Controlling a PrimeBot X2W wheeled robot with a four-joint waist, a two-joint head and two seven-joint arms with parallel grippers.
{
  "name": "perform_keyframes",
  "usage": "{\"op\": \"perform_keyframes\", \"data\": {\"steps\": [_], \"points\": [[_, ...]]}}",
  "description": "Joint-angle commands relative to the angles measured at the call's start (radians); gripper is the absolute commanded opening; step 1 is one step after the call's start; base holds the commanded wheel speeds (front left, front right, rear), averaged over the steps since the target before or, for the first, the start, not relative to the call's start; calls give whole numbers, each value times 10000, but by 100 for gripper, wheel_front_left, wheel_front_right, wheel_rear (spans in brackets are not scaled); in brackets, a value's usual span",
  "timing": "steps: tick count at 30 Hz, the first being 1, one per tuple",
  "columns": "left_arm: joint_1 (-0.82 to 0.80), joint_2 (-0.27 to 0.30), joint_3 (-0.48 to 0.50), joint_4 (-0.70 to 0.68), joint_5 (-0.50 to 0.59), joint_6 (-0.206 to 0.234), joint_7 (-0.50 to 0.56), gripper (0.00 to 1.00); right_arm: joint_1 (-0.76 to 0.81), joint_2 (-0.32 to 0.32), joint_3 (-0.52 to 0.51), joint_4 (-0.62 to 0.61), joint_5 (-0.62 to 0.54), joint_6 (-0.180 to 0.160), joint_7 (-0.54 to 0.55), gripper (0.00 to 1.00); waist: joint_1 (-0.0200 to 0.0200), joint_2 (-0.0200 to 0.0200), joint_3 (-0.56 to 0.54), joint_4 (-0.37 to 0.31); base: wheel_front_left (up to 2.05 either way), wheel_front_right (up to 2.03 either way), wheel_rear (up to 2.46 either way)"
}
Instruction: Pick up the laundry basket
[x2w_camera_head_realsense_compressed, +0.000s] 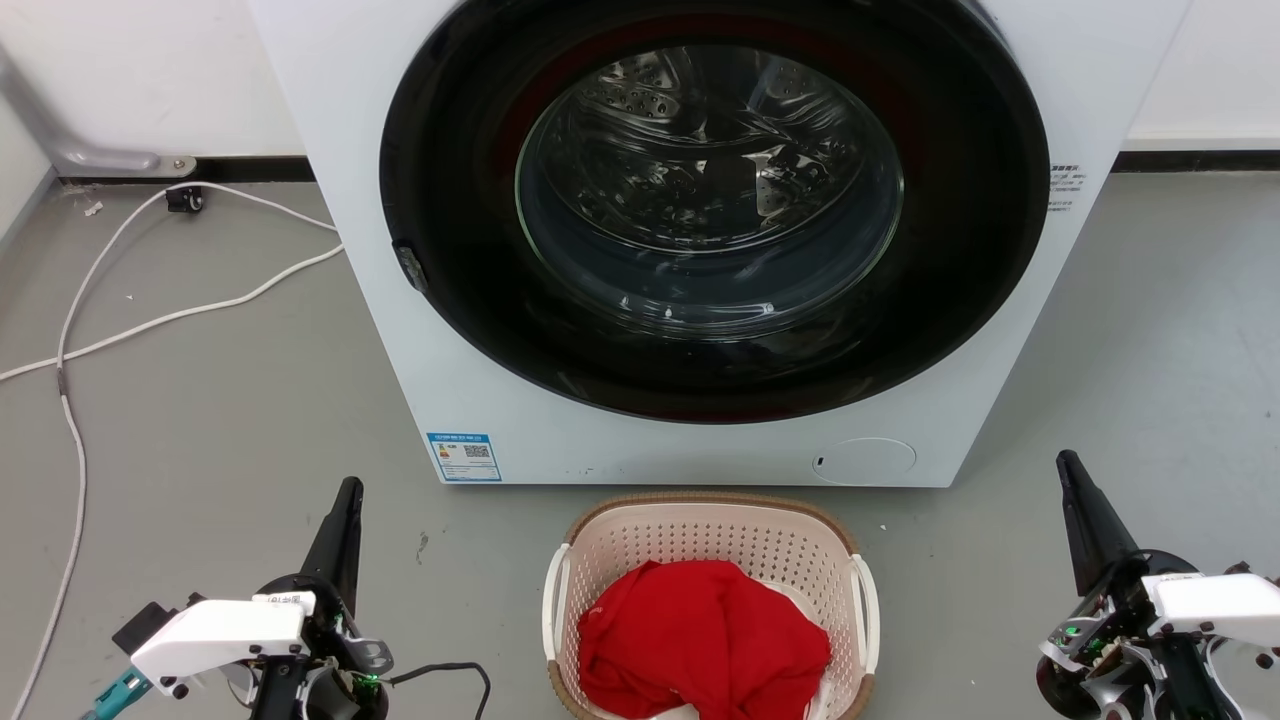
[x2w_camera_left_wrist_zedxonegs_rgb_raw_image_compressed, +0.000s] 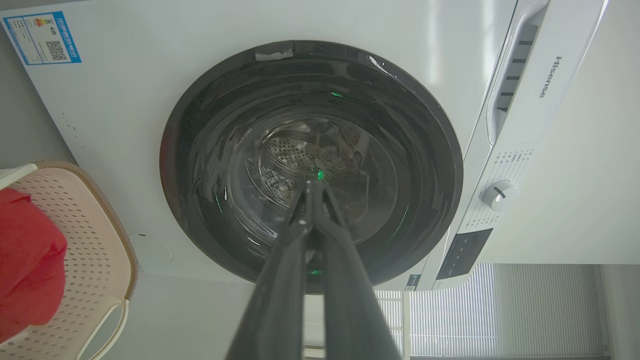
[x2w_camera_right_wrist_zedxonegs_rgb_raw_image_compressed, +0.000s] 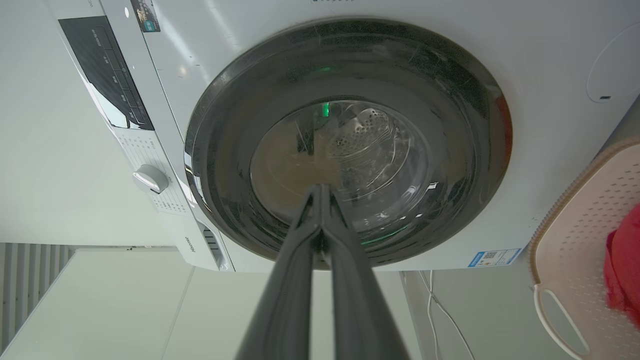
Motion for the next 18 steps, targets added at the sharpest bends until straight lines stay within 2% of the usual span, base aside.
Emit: {"op": "perform_keyframes", "data": {"steps": [1, 18], "points": [[-92, -6, 30, 15, 77, -33, 50, 0, -115, 35, -18, 12, -71, 29, 24, 0, 0, 0, 0, 0, 0, 0, 0], [-97, -34, 71, 17, 95, -33, 72, 0, -118, 50, -35, 13, -95, 29, 43, 0, 0, 0, 0, 0, 0, 0, 0]]}}
